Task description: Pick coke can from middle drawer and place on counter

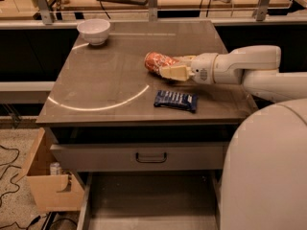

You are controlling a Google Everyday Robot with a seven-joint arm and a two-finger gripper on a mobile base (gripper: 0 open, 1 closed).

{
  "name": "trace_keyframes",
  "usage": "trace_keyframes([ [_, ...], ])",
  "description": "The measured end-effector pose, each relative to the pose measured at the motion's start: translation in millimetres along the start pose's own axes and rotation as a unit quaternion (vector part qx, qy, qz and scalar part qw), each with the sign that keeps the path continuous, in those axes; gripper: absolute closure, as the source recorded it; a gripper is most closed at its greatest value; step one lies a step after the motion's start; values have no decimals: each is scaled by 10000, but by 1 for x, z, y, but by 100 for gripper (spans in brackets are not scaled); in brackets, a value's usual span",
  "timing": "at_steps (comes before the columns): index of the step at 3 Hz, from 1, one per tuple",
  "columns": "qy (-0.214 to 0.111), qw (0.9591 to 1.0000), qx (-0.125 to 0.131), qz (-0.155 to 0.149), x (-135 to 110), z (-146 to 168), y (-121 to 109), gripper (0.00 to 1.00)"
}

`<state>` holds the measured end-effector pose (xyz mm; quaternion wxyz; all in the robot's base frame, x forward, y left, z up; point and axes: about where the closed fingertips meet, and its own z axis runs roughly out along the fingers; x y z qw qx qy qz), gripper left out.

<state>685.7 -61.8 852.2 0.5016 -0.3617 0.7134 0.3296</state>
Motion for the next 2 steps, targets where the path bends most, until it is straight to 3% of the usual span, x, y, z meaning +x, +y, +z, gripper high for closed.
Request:
trace_keyframes([
  [2,-9,9991,-37,-416,-2,4,3,24],
])
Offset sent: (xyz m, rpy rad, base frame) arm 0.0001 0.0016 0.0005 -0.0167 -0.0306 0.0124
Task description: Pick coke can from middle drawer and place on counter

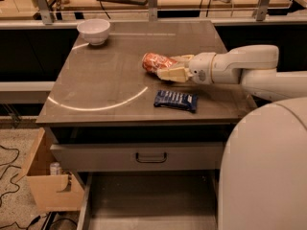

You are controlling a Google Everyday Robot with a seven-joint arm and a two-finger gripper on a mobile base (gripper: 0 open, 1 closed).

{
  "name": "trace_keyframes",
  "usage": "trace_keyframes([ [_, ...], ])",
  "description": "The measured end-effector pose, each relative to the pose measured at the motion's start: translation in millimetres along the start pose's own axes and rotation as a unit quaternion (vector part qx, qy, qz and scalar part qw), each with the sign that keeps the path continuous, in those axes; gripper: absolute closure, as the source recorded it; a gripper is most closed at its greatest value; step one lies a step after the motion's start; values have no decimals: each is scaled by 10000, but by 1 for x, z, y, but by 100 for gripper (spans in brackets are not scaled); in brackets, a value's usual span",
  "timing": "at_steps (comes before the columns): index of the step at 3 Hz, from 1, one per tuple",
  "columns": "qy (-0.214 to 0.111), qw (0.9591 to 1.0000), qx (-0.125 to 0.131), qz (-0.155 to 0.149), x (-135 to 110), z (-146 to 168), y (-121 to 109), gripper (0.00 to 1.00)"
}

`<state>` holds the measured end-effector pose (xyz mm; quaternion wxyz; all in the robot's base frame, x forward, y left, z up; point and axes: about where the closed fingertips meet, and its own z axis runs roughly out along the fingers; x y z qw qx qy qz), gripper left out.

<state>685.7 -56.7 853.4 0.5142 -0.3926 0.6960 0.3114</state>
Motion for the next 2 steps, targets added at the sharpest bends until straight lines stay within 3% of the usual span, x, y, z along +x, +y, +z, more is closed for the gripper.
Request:
trace_keyframes([
  [1,-9,9998,-29,-207,-2,3,2,0],
  [2,-16,9995,-49,-317,-3,5,3,0],
])
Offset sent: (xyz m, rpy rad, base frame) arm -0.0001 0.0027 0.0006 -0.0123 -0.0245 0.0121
